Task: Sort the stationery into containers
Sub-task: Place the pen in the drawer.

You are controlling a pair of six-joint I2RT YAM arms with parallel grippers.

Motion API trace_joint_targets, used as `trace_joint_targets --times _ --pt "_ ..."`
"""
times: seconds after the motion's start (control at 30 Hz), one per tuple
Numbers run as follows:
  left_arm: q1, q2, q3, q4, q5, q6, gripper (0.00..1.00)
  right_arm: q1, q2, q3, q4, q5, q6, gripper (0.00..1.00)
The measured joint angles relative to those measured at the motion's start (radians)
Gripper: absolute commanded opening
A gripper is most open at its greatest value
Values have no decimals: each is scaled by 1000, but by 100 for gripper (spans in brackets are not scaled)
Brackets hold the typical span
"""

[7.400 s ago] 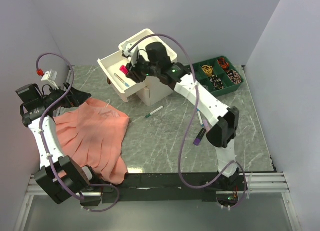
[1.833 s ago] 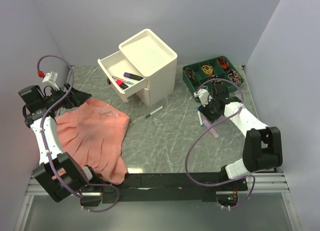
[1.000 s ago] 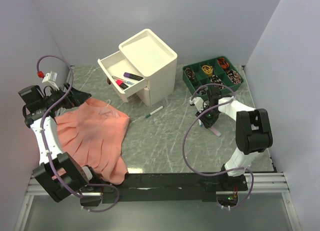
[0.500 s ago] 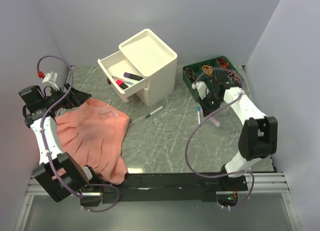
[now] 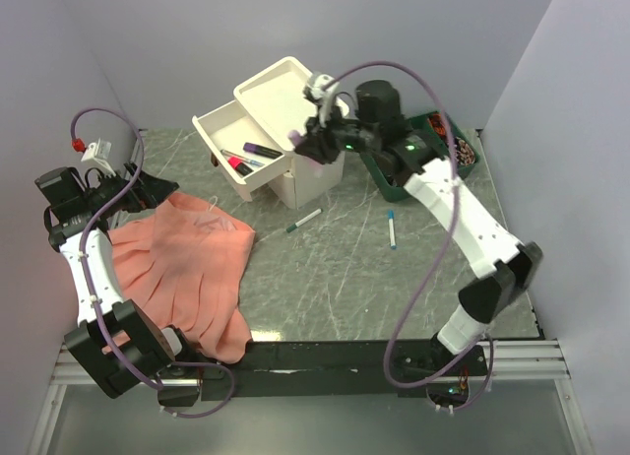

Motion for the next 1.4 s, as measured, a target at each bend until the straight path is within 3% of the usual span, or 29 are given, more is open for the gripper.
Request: trace_joint_targets --times 0.23,0.5,0.83,0.93,0.97,1.03,1.13,1.4 --pt "0 0 0 -3 0 0 99 122 210 63 261 51 118 0" --pt "0 0 13 -33 0 8 99 183 283 64 482 106 153 0" --pt "0 5 13 -34 -1 0 99 195 433 140 604 191 159 7" --pt "0 7 13 -29 -2 -3 99 195 491 162 603 225 160 17" --pt "0 9 13 -28 -2 -3 99 195 510 166 601 235 160 32" --pt "0 10 13 -28 -4 -3 100 194 537 171 598 253 160 48" --pt "0 10 13 -28 -8 -2 99 195 550 171 587 266 164 59" --pt "0 18 13 -13 -8 -15 99 194 501 145 589 284 174 63"
